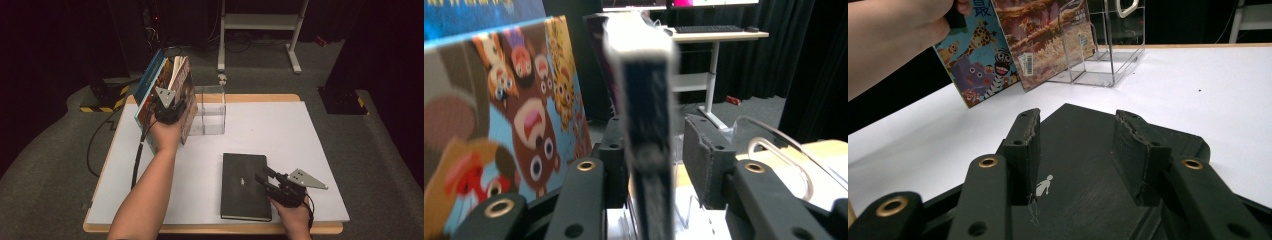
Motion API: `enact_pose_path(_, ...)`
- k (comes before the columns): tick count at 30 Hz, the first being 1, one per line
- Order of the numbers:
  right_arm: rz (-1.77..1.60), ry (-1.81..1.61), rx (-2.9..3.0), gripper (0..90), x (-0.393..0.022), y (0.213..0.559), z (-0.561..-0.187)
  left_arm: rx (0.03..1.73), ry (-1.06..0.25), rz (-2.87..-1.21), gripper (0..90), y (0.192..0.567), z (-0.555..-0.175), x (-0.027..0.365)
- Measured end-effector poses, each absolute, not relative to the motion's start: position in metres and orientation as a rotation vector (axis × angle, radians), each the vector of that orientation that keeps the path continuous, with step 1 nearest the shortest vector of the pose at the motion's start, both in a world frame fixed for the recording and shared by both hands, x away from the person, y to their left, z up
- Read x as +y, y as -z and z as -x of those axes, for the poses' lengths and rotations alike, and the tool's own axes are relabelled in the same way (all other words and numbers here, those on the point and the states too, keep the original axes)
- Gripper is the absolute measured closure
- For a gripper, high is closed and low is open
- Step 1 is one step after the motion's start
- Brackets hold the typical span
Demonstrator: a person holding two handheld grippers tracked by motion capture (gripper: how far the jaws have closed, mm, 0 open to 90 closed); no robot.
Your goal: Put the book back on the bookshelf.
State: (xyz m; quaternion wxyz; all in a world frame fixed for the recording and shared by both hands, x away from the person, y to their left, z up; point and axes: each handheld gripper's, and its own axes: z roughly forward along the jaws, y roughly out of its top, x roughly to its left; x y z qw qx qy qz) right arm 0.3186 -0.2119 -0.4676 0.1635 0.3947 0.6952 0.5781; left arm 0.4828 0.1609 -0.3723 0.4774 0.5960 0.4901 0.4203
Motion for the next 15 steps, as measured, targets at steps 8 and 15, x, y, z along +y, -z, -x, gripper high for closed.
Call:
enact_pose_path(8, -1.125, -1.648, 1.983, 53.9, -0.211, 0.468, -0.319, 1.195, -1.03, -1.467, 59.0, 0.382, -0.458, 0.16)
enact_pose_path(15, -1.12, -1.64, 1.997, 53.5, -0.21, 0.469, -0.319, 1.173, -1.006, -1.491, 55.3, 0.39, -0.437, 0.159)
